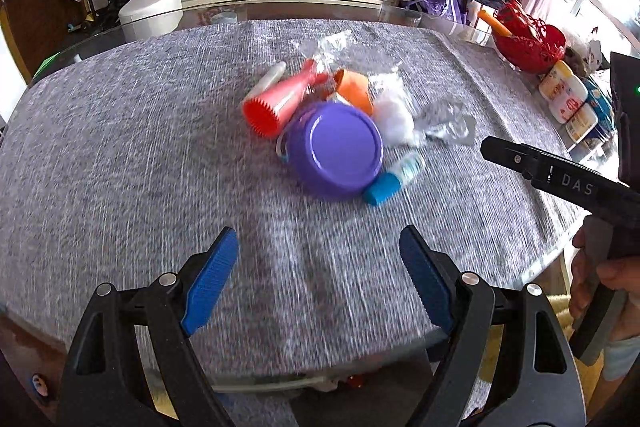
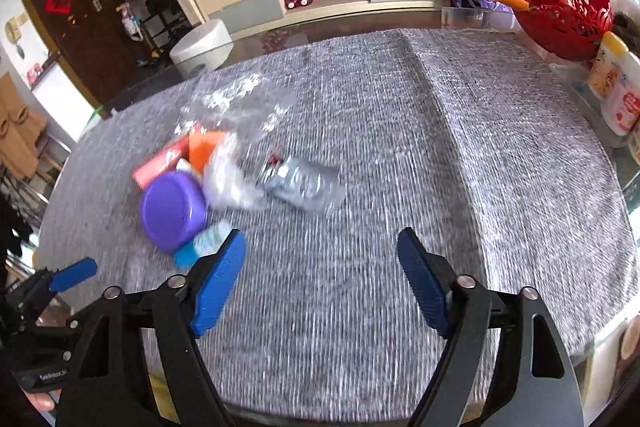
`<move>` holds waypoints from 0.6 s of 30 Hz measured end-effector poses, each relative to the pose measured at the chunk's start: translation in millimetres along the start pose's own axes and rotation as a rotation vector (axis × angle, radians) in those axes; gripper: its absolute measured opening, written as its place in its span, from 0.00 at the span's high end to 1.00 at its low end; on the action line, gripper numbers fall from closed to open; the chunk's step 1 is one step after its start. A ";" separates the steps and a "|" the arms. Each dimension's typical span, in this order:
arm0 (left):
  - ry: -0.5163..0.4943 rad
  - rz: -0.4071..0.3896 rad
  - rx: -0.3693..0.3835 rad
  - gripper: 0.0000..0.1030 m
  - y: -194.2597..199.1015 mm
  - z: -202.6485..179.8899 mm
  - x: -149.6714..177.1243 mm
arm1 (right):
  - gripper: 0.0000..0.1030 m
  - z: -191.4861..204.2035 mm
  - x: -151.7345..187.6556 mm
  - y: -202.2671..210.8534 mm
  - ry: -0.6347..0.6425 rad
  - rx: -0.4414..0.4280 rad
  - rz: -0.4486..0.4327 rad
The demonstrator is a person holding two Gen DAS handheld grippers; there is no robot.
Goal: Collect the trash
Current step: 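Grasp the blister pack with the right tool while the left tool grasps the purple lid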
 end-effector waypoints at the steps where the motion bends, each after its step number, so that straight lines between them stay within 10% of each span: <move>1: 0.002 0.000 0.001 0.24 -2.2 0.2 -3.3 | 0.35 -0.7 -2.2 -2.2 -0.004 -0.006 0.002; 18: 0.006 0.039 0.003 0.24 -58.5 -15.2 -49.1 | 0.49 -8.3 -18.1 -40.9 -0.005 -0.034 0.051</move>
Point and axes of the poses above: each gripper's, at about its wrist camera, not at the fingertips, and y roughly against the way its jaws point, z to its left, x to its underside, the point moved 5 cm from there along -y, roughly the way its jaws point, and after that the axes turned 1 degree about x, right-handed, at the moved point
